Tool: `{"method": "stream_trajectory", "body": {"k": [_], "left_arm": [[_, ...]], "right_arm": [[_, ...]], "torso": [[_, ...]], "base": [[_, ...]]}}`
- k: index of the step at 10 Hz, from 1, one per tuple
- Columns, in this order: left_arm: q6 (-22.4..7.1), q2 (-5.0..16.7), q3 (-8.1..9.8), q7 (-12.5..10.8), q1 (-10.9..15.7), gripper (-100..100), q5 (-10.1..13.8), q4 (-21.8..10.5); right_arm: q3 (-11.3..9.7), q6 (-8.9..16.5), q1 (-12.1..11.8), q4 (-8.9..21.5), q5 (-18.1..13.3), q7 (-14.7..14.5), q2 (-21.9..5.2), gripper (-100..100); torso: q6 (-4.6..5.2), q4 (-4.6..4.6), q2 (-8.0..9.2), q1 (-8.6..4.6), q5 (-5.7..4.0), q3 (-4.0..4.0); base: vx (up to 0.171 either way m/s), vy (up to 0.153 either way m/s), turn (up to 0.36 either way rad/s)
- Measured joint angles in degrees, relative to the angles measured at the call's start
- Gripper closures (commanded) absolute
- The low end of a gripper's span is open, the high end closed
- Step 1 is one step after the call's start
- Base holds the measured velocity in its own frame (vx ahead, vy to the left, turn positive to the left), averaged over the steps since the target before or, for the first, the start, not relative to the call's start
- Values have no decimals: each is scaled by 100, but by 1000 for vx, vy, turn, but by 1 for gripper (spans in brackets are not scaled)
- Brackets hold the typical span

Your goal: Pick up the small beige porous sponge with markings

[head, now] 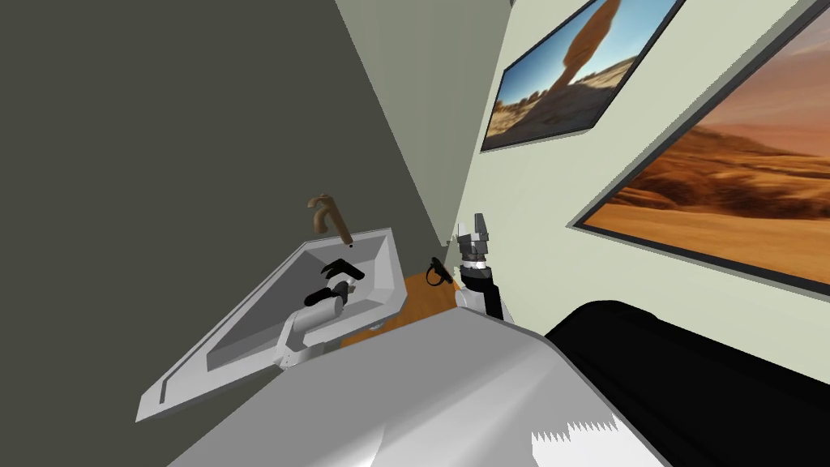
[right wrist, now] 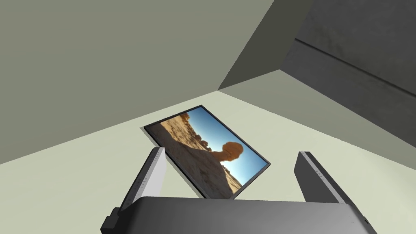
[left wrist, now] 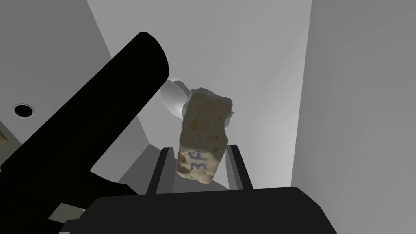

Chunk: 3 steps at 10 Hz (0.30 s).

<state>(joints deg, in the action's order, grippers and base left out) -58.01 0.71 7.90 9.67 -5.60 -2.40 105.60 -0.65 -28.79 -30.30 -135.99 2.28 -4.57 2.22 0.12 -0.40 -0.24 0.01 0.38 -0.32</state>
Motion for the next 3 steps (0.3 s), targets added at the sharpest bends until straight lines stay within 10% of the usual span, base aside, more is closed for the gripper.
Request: {"method": "stream_trajectory", "body": {"k": [2, 3], "left_arm": [[-158, -13, 0, 21, -44, 100, 18, 169], [-179, -13, 1, 24, -47, 0, 21, 178]], "right_arm": [[0, 0, 0, 0, 0, 0, 0, 0], [0, 0, 0, 0, 0, 0, 0, 0]], "torso": [[-1, 0, 8, -4, 0, 4], [-1, 0, 4, -2, 0, 2]], "base": [[-13, -8, -6], [0, 0, 0]]}}
